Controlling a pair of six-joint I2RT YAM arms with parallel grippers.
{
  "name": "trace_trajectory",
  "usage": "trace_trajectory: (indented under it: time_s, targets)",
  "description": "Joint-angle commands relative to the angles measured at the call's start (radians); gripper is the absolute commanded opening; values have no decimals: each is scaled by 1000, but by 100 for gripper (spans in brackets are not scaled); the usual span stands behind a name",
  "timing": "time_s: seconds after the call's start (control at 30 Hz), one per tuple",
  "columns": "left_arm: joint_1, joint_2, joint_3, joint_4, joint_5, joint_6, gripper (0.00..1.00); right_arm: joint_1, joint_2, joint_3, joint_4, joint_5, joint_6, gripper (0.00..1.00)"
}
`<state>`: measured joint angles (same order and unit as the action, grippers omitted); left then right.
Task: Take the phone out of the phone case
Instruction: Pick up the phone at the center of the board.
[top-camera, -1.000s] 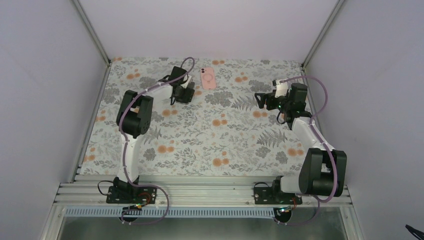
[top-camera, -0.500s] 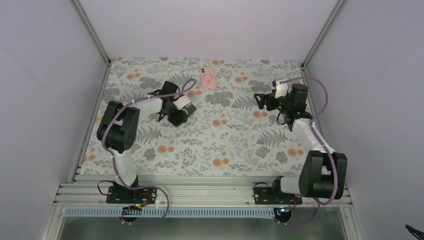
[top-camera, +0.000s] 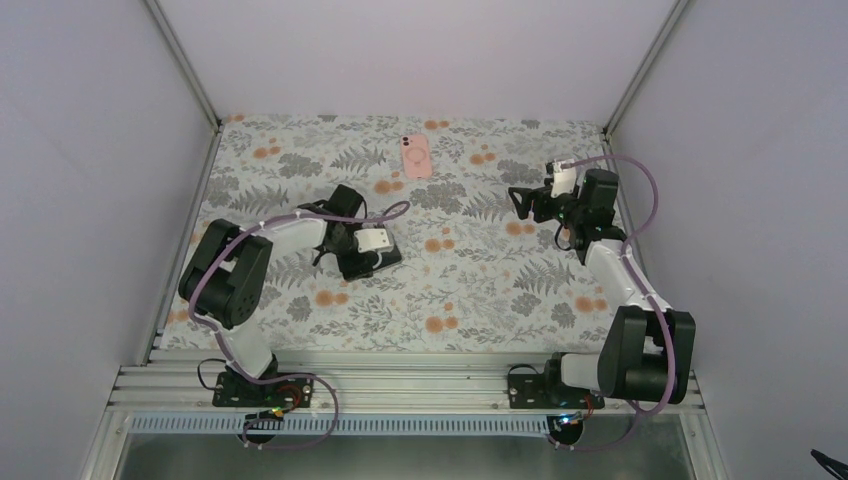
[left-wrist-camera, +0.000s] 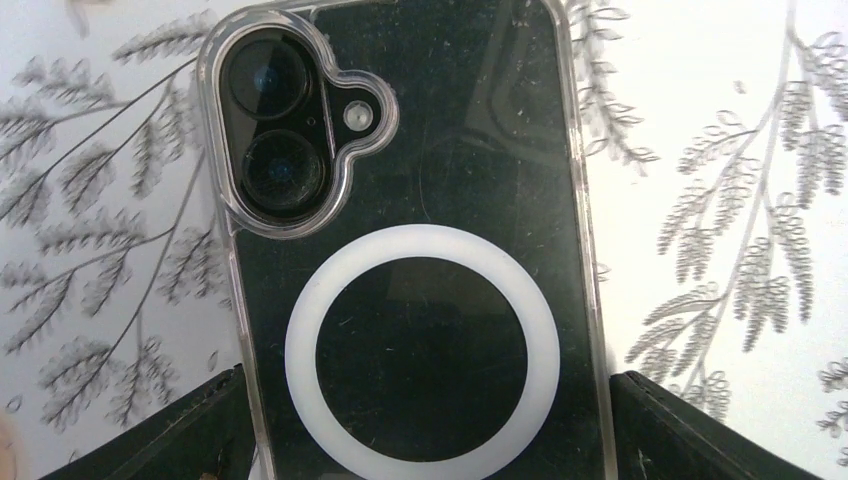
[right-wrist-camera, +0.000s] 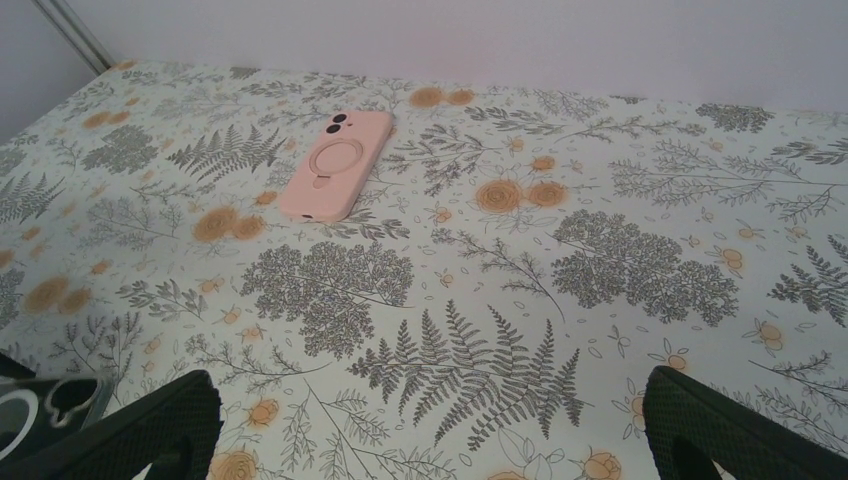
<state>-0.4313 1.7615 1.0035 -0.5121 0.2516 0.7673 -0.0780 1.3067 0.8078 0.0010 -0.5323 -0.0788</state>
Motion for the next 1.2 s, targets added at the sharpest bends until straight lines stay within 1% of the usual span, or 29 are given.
trace_trajectory:
  time_s: [0.0, 0.13, 0.2, 0.23, 0.27, 0.3, 0.53, 0.6, 0.63, 0.73, 0.8, 1.0, 1.17]
  targets:
    - [-28, 18, -13, -109, 7, 114, 76, -11, -21, -9, 22, -24, -15, 99]
    - [-27, 65, 17, -116, -30, 86, 81, -12, -25, -10, 24, -25, -15, 99]
    - [-27, 83, 26, -117, -35, 68, 87, -13, -26, -12, 23, -26, -13, 99]
    - [-27, 87, 27, -112, -37, 62, 93, -14, -26, -12, 23, -26, -13, 99]
    - [-27, 89, 25, -104, -41, 54, 97, -15, -28, -13, 24, -28, -13, 99]
    - [-27, 87, 22, -100, -42, 52, 100, -15, -27, -13, 25, -30, -13, 99]
    - [-29, 98, 23, -93, -74, 25, 100, -18, -41, -23, 40, -50, -5, 99]
    - [-29, 103, 25, -95, -81, 18, 98, -18, -53, -35, 53, -61, -2, 99]
    - [-29, 103, 26, -89, -87, 13, 95, -19, -59, -42, 60, -65, 0, 99]
    - [-32, 95, 26, -58, -134, -30, 81, -19, -78, -57, 74, -99, -1, 99]
    - [-32, 76, 28, -64, -105, -31, 75, -20, -91, -64, 83, -149, -2, 99]
    - [-34, 6, 66, -132, 13, -39, 62, -19, -133, -79, 97, -264, -26, 99]
    - [-34, -57, 106, -150, 87, -70, 57, -17, -99, -16, 5, -362, -36, 99]
